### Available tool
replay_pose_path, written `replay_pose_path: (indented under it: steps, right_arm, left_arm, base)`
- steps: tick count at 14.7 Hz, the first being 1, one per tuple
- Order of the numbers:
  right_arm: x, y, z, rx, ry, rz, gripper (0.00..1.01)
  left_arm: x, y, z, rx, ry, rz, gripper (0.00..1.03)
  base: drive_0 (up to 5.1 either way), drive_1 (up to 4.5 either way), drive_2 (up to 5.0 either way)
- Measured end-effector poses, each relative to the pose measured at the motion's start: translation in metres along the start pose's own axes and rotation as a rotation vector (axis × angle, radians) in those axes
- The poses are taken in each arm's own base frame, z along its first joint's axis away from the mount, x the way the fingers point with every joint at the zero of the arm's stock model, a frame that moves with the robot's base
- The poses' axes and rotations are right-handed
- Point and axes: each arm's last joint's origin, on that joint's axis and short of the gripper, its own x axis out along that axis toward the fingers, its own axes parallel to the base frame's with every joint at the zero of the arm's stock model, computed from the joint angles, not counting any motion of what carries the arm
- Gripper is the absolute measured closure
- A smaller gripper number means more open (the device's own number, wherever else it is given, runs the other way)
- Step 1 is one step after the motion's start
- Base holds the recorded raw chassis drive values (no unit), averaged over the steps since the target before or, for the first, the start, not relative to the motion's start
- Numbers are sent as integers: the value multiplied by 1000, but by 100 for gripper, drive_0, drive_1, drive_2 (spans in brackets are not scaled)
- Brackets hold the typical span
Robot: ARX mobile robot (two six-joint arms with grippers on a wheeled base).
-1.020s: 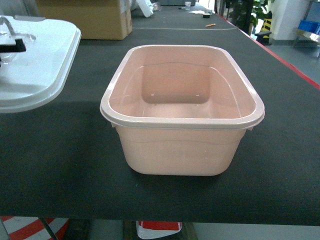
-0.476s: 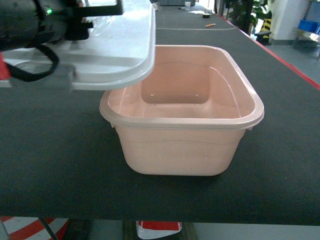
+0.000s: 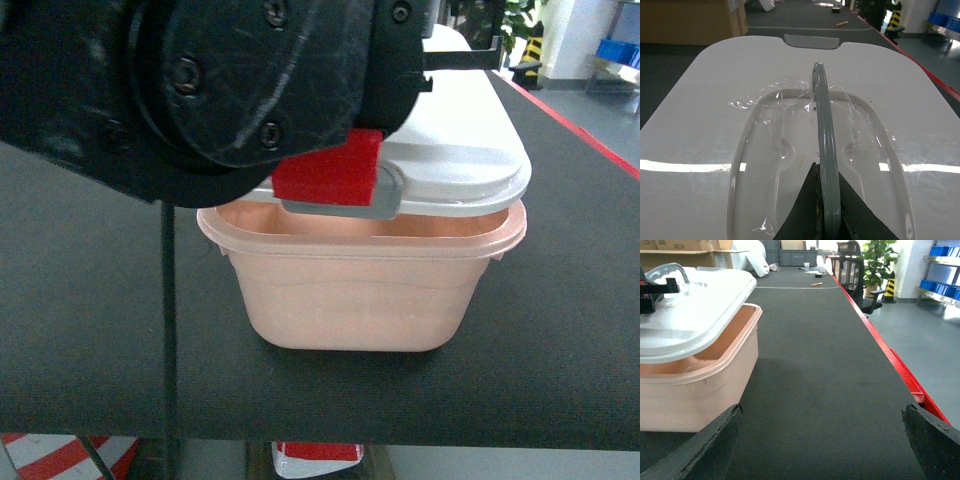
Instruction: Pick capacitor and pack into box
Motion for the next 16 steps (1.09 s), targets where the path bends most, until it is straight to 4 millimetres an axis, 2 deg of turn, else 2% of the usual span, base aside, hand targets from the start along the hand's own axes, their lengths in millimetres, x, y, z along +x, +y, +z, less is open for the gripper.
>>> replay_pose_path:
  steps: [3,6,7,8,11,13,14,16]
  right_arm:
    - [0,0,0,0,0,0,3]
    - [0,0,0,0,0,-1,3]
    - [0,0,0,0,0,0,3]
    - [0,0,0,0,0,0,3]
    - [0,0,0,0,0,0,3]
    - [0,0,0,0,0,0,3]
    - [0,0,0,0,0,0,3]
    - [0,0,0,0,0,0,3]
  left_arm:
    - [11,-12,-10,-14,-7,12,101]
    - [17,-15,-28,-9,35,31,101]
    - [17,-15,-25,-29,12,25,93]
    - [18,-15,-22,-37,-14,18,72]
    - [22,-9,-20,-42,-14,-2,34]
    - [27,4,-6,-85,-47,15,12]
    - [30,18,9,-115,-83,35,3]
    - [30,51,42,-185,-162,80,5]
  base:
    - [0,0,0]
    - [0,0,0]
    - [0,0,0]
    - [0,0,0]
    - [0,0,0]
    - [0,0,0]
    - [0,0,0]
    - [0,0,0]
